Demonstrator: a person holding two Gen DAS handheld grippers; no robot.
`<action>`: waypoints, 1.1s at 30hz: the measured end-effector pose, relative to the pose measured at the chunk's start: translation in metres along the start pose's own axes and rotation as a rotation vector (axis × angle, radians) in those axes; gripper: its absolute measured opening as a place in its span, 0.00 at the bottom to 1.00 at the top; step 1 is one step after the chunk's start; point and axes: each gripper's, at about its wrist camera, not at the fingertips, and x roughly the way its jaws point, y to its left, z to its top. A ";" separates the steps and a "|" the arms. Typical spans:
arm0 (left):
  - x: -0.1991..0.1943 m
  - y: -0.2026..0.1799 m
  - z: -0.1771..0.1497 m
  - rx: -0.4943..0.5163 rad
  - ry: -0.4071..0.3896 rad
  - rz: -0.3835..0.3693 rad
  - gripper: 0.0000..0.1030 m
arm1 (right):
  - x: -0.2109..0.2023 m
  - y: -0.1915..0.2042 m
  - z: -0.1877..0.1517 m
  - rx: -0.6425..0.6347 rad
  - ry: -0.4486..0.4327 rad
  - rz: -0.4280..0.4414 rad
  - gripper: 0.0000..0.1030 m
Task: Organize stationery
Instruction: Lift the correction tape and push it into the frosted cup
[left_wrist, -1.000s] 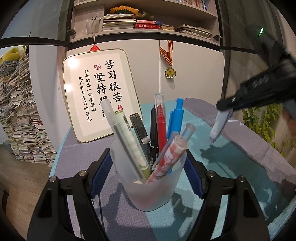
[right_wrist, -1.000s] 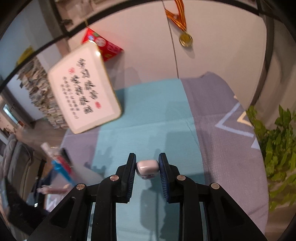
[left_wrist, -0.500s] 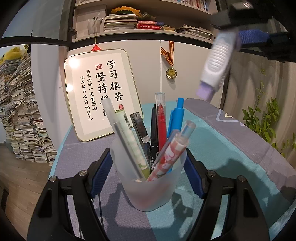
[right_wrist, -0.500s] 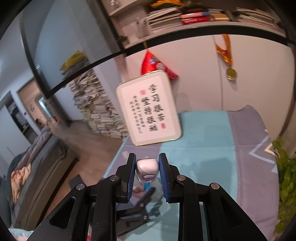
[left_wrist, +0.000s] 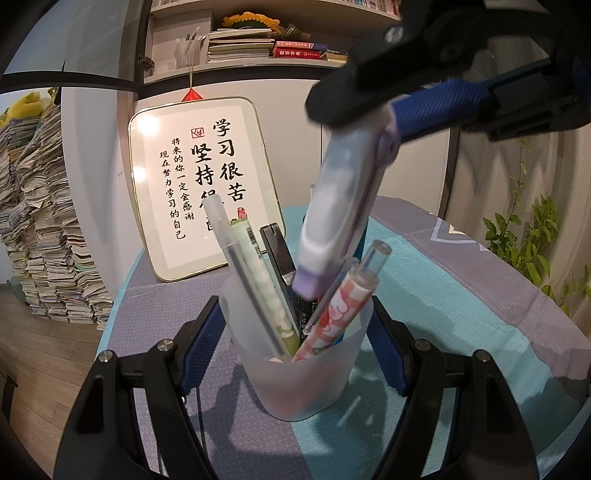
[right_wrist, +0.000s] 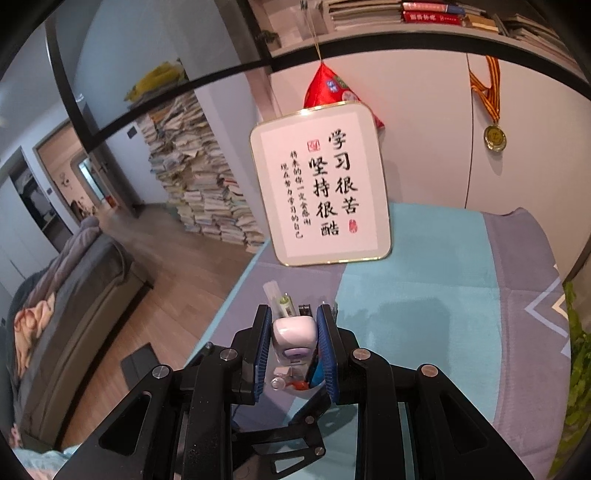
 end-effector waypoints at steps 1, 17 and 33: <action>0.000 0.000 0.000 0.000 0.000 -0.001 0.72 | 0.002 0.000 0.000 0.001 0.007 0.000 0.26; 0.000 0.000 0.000 -0.004 0.003 -0.004 0.72 | 0.022 -0.005 -0.004 0.035 0.073 0.013 0.26; 0.001 -0.001 0.000 -0.004 0.010 -0.003 0.73 | 0.016 -0.020 -0.010 0.117 0.071 0.064 0.26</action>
